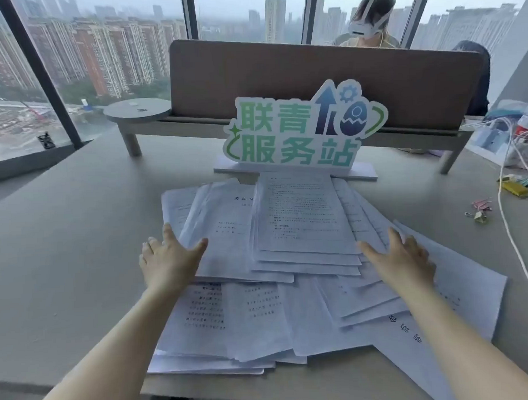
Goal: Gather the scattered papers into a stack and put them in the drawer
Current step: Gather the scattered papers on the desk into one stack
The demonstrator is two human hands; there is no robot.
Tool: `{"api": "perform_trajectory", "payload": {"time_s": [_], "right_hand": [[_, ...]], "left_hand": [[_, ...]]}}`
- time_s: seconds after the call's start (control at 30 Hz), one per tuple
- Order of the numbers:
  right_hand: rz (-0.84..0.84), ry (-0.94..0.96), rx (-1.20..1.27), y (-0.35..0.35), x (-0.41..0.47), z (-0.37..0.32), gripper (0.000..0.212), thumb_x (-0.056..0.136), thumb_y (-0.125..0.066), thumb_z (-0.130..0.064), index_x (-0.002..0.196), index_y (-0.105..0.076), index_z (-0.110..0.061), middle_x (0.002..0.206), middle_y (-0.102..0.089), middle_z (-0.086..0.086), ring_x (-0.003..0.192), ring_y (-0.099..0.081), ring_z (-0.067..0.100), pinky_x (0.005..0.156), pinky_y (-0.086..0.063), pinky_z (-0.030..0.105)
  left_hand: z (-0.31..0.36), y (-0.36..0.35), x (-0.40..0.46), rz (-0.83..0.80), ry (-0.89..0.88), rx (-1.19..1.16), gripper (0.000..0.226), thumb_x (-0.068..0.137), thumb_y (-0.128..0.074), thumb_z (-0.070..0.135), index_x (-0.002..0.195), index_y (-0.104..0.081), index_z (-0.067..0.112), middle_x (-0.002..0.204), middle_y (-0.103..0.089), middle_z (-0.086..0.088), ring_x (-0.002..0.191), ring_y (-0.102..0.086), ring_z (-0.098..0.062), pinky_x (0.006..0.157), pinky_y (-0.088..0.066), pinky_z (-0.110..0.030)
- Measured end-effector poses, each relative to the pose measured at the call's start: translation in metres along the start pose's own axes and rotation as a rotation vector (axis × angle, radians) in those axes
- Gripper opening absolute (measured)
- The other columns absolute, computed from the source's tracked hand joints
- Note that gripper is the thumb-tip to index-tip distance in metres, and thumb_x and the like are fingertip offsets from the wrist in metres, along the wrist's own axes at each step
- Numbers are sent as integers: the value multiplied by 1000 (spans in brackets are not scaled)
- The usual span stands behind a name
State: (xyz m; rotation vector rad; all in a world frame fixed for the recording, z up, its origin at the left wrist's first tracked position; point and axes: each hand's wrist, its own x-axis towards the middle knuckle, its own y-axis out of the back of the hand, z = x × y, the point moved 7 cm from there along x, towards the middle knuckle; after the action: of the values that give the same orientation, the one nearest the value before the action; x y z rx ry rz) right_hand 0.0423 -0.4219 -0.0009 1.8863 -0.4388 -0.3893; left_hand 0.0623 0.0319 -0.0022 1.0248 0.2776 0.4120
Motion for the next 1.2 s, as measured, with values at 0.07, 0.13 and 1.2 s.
{"api": "perform_trajectory", "payload": {"time_s": [0.07,0.13,1.2], "right_hand": [[-32,-56,9,3,5,8,98,73,-35,-85,152,-20,-30,157,-26,16,141,-25,40,110,-27,57],[-77,-38,2,4,13,10,102,69,-38,-87,152,-20,-32,154,-33,14,139,-30,40,108,-31,55],[-126,200,495,-2,-49,-5,71,90,-53,-56,152,-24,-37,159,-29,-3,143,-32,23,106,-34,42]], "left_hand": [[0,3,6,-27,-31,-11,99,79,-51,68,155,-14,16,157,-31,-16,147,-22,-34,118,-19,-46],[3,2,14,-81,-59,-10,102,76,-55,70,154,-17,17,158,-31,-10,147,-23,-31,118,-20,-46],[-2,-1,-35,-337,-251,19,120,61,-77,62,156,-11,28,165,-8,-6,151,-8,-27,121,-12,-40]]}}
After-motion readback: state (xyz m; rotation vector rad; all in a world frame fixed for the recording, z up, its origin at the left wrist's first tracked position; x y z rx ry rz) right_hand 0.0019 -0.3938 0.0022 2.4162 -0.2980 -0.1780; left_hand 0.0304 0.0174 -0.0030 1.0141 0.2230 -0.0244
